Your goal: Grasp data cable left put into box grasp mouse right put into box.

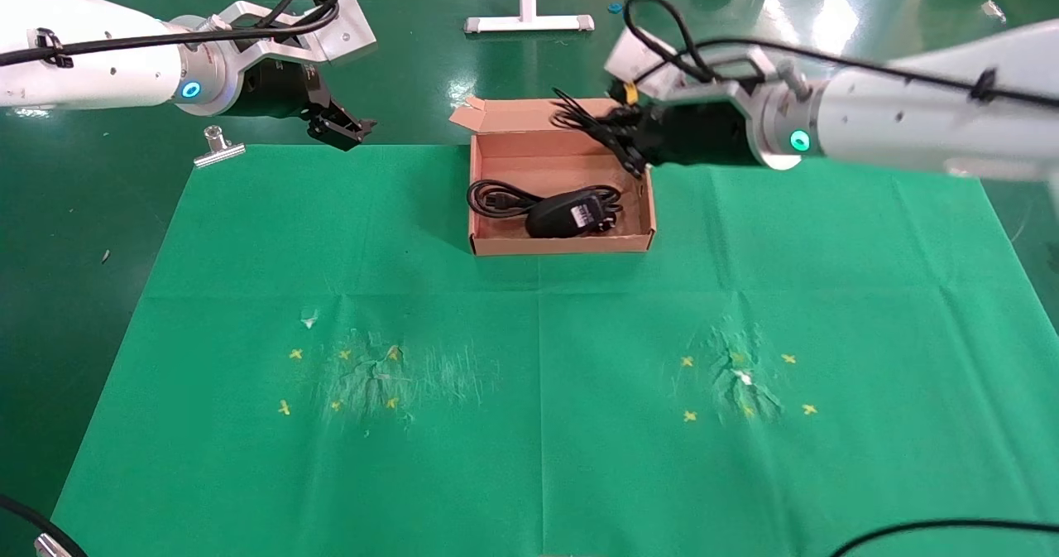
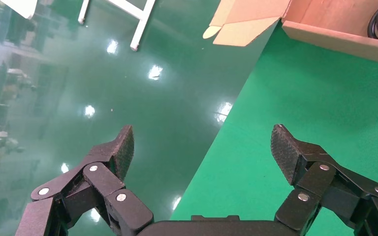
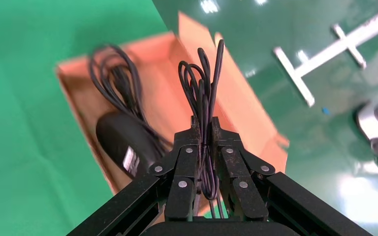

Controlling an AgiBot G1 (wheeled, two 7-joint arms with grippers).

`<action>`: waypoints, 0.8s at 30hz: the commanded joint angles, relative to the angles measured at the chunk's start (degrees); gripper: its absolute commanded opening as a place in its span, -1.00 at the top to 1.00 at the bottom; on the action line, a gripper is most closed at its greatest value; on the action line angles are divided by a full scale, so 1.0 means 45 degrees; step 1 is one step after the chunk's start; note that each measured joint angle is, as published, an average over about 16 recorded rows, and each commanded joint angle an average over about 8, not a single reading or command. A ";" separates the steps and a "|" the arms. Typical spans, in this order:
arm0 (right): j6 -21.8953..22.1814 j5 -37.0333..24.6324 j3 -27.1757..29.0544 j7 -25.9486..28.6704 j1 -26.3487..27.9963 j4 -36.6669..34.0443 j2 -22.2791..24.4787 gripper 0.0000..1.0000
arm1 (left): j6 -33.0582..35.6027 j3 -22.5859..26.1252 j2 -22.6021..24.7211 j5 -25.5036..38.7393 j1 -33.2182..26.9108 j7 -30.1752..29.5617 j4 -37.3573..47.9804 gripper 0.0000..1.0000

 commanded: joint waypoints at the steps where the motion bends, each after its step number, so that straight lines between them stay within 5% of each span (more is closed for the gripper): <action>1: 0.0376 -0.0224 -0.0072 -0.0082 -0.0137 -0.0269 -0.0134 -0.62 | 0.0002 0.0020 -0.0040 0.0062 0.0009 -0.0093 -0.0094 -1.00; 4: 0.0509 -0.0275 -0.0090 -0.0112 -0.0203 -0.0369 -0.0168 -1.00 | 0.0003 0.0030 -0.0057 0.0089 0.0012 -0.0115 -0.0128 -1.00; 24: -0.0048 0.0403 0.0121 -0.0100 -0.0305 0.0034 0.0226 -1.00 | 0.0009 0.0007 -0.0012 0.0021 0.0018 -0.0050 -0.0046 -1.00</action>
